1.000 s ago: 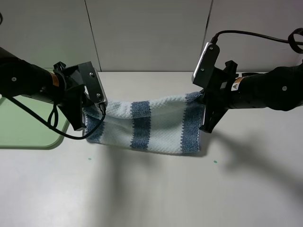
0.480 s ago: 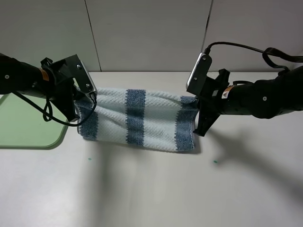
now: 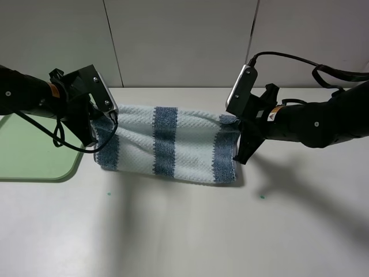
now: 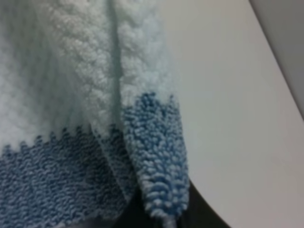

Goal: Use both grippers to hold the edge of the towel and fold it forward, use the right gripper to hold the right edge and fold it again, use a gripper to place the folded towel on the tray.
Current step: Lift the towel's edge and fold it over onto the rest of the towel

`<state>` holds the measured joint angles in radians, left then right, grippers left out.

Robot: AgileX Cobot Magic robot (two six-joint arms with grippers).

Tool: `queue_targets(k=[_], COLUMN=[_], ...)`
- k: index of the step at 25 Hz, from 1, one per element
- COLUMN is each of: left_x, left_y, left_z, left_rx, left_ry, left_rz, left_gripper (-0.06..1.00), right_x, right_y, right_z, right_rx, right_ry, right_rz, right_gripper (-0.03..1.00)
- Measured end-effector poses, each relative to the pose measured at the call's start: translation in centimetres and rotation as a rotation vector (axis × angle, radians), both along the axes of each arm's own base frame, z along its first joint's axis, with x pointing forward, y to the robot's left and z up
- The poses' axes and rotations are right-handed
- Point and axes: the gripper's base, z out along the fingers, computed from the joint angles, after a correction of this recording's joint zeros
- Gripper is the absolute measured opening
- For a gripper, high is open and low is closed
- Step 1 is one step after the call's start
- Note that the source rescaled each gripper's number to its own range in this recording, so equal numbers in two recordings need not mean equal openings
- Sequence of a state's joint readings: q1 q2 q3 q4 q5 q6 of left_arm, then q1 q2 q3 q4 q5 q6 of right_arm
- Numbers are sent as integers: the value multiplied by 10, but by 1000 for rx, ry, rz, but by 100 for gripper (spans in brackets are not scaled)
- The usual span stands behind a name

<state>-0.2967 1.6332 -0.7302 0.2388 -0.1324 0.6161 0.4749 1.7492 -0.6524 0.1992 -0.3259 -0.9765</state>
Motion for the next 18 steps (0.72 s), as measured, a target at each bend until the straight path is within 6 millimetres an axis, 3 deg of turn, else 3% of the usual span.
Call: queue_targets(k=[5,10,13,18], left_x=[0,0,1,3], left_y=[0,1,1,0], left_z=[0,0,1,3], left_rx=[-1,0,-8,-21], left_ry=[0,1,-14,-40], left_rz=[1,3,4,-1], left_gripper=[10,44,60,68], right_x=[2,2,2,5], right_y=[0,0,-1,-4], right_z=[2,2,2,4], right_rx=[10,21,31,83], right_ry=[-27,-22,-17,-32], right_rz=[-6,-25,-45,-129], right_gripper=[0,7,24,73])
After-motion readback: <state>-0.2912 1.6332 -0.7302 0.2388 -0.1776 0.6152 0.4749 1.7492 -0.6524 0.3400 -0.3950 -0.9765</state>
